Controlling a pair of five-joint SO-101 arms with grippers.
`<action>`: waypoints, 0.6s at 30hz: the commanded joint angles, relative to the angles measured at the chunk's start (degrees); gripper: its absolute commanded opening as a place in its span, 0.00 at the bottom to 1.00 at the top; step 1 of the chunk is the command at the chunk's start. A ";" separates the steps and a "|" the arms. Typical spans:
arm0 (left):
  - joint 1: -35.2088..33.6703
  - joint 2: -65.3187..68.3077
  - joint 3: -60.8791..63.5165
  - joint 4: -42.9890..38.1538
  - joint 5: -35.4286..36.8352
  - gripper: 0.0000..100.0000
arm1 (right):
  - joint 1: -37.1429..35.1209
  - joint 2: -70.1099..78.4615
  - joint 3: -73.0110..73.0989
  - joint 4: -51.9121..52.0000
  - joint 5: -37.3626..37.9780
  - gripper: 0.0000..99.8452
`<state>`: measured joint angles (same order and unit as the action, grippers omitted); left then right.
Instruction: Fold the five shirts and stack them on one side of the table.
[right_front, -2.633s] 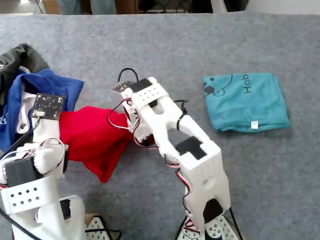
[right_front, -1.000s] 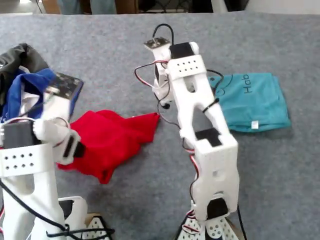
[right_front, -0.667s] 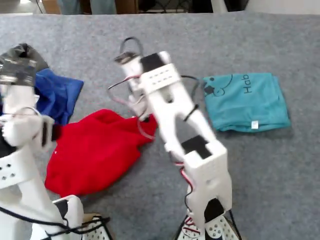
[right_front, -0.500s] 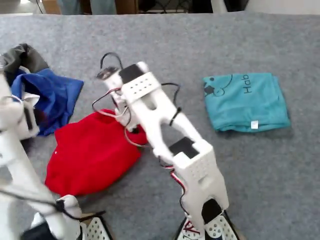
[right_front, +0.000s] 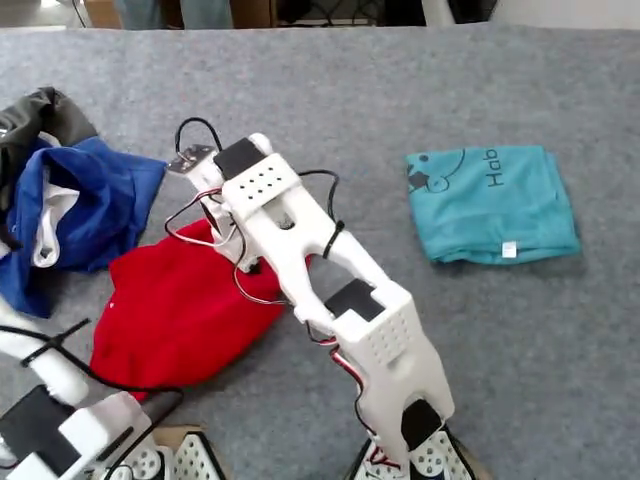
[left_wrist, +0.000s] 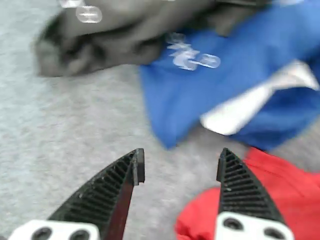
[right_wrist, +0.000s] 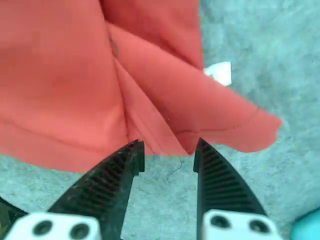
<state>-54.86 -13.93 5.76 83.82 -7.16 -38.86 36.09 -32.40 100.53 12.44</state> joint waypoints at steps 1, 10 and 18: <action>-7.87 0.79 2.15 -4.31 -3.87 0.25 | -2.64 -3.21 -6.29 0.26 0.00 0.18; -15.43 9.58 7.43 -9.14 -7.38 0.25 | -7.03 10.07 -22.99 -8.35 3.60 0.18; -15.52 14.59 7.25 -9.32 -7.38 0.25 | -8.26 24.84 -41.63 -6.24 2.73 0.08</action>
<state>-69.89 0.57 13.41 75.30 -13.93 -46.51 58.42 -67.82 93.32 15.43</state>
